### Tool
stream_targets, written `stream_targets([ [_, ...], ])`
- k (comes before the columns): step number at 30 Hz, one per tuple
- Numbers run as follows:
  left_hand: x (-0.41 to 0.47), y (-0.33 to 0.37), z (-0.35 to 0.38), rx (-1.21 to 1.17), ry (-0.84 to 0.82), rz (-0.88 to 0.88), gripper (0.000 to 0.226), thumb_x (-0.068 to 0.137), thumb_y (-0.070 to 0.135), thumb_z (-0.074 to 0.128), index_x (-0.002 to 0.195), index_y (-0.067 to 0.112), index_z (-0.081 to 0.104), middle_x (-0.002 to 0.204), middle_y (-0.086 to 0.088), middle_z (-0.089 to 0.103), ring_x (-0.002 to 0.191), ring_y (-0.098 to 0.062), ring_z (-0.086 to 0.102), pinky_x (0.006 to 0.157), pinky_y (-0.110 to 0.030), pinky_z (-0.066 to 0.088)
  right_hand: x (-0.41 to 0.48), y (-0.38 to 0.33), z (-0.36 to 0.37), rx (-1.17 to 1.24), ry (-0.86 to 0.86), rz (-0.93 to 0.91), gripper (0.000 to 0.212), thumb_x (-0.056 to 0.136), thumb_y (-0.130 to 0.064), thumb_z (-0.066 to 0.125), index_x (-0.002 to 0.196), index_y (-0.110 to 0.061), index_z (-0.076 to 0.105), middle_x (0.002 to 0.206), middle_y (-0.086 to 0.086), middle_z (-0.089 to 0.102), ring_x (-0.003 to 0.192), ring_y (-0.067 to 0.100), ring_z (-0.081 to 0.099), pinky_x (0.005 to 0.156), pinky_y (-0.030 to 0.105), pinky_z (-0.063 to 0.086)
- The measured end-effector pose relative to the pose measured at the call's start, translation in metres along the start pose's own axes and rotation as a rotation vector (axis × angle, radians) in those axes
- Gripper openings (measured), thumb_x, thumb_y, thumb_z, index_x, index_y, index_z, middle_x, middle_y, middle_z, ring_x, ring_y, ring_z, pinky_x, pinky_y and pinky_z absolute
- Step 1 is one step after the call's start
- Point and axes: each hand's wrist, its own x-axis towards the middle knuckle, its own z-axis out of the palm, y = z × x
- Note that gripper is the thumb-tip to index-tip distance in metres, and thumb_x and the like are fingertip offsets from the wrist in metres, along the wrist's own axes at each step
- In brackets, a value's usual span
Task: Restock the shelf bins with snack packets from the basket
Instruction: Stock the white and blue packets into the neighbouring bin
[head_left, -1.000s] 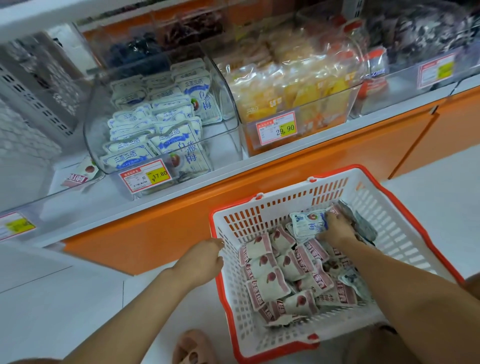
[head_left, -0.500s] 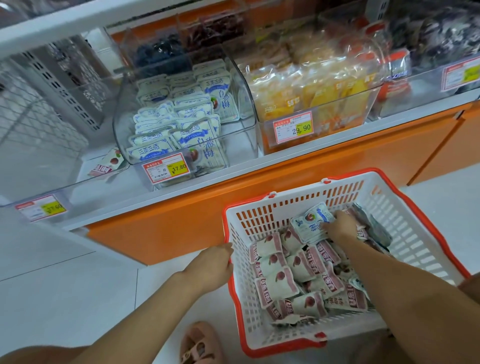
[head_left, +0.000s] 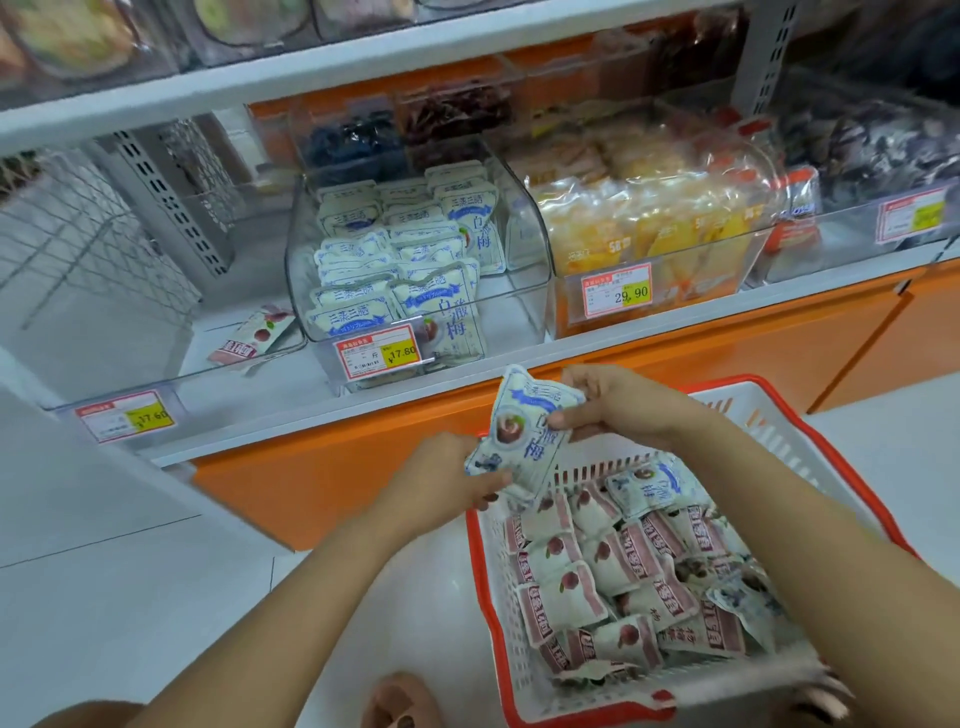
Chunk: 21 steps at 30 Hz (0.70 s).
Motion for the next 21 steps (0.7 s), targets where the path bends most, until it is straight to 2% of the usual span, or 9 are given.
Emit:
stream_targets([
  [2,-0.005,0.014,-0.013,-0.04,0.057,0.037,0.01,0.086,0.025,0.068,0.093,0.018,0.068,0.075,0.008,0.07,0.059,0.0,0.065,0.056,-0.019,0.053,-0.017,-0.033,0.009,-0.073,0.003,-0.08,0.023,0.079,-0.006,0.072,0.092,-0.014,0.055,0.09,0.007,0.073,0.082,0.018,0.07,0.069,0.028,0.057],
  [4,-0.009,0.024,-0.03,-0.031,0.137,0.088,0.008,0.085,0.024,0.069,0.092,0.021,0.067,0.072,0.009,0.068,0.06,-0.004,0.066,0.06,-0.023,0.055,-0.032,-0.061,0.017,-0.225,0.074,-0.177,0.022,0.079,-0.012,0.074,0.096,-0.02,0.065,0.085,-0.001,0.073,0.076,0.01,0.069,0.067,0.027,0.057],
  [5,-0.011,0.027,-0.04,-0.004,0.2,0.116,0.011,0.085,0.025,0.069,0.094,0.02,0.067,0.076,0.008,0.069,0.066,-0.007,0.066,0.065,-0.024,0.055,-0.038,-0.074,0.02,-0.308,0.13,-0.233,0.017,0.079,-0.015,0.074,0.094,-0.022,0.069,0.083,-0.003,0.074,0.072,0.008,0.068,0.067,0.027,0.058],
  [8,-0.017,0.028,-0.068,0.042,0.465,0.181,0.028,0.089,0.026,0.064,0.116,0.017,0.063,0.1,0.004,0.067,0.092,-0.01,0.062,0.079,-0.012,0.044,-0.046,-0.107,0.021,-0.498,0.376,-0.389,0.009,0.08,-0.022,0.075,0.087,-0.027,0.073,0.079,-0.007,0.073,0.071,0.007,0.069,0.064,0.029,0.057],
  [11,-0.017,0.023,-0.086,0.161,0.652,0.208,0.036,0.093,0.022,0.057,0.128,0.013,0.057,0.127,-0.002,0.059,0.117,-0.017,0.053,0.094,-0.022,0.036,-0.032,-0.135,0.012,-0.624,0.69,-0.477,0.016,0.084,-0.024,0.071,0.097,-0.014,0.072,0.088,0.001,0.073,0.074,0.016,0.068,0.068,0.039,0.056],
  [13,-0.011,0.019,-0.089,0.219,0.657,0.198,0.041,0.094,0.022,0.054,0.133,0.009,0.052,0.136,-0.006,0.052,0.126,-0.019,0.047,0.102,-0.024,0.032,-0.012,-0.153,0.007,-0.752,0.82,-0.47,0.021,0.084,-0.023,0.069,0.1,-0.01,0.069,0.095,0.005,0.071,0.081,0.022,0.066,0.071,0.036,0.053],
  [15,-0.003,0.017,-0.088,0.251,0.619,0.2,0.045,0.095,0.02,0.053,0.137,0.008,0.048,0.143,-0.006,0.047,0.134,-0.019,0.039,0.108,-0.023,0.025,0.017,-0.169,0.005,-0.907,0.879,-0.396,0.023,0.083,-0.024,0.069,0.1,-0.008,0.066,0.098,0.009,0.069,0.091,0.028,0.063,0.07,0.03,0.045],
  [17,0.003,0.016,-0.087,0.276,0.598,0.223,0.046,0.095,0.02,0.053,0.139,0.008,0.045,0.146,-0.006,0.043,0.14,-0.017,0.03,0.111,-0.023,0.021,0.049,-0.18,0.005,-1.045,0.88,-0.292,0.019,0.084,-0.02,0.066,0.096,-0.007,0.063,0.099,0.013,0.066,0.096,0.034,0.06,0.068,0.03,0.036],
  [21,0.007,0.009,-0.089,0.286,0.585,0.236,0.048,0.097,0.024,0.048,0.143,0.015,0.04,0.151,0.001,0.035,0.143,-0.008,0.02,0.106,-0.013,0.013,0.102,-0.188,0.009,-1.177,0.824,-0.141,0.009,0.084,0.002,0.055,0.09,-0.002,0.06,0.099,0.019,0.065,0.096,0.038,0.063,0.068,0.033,0.041],
])
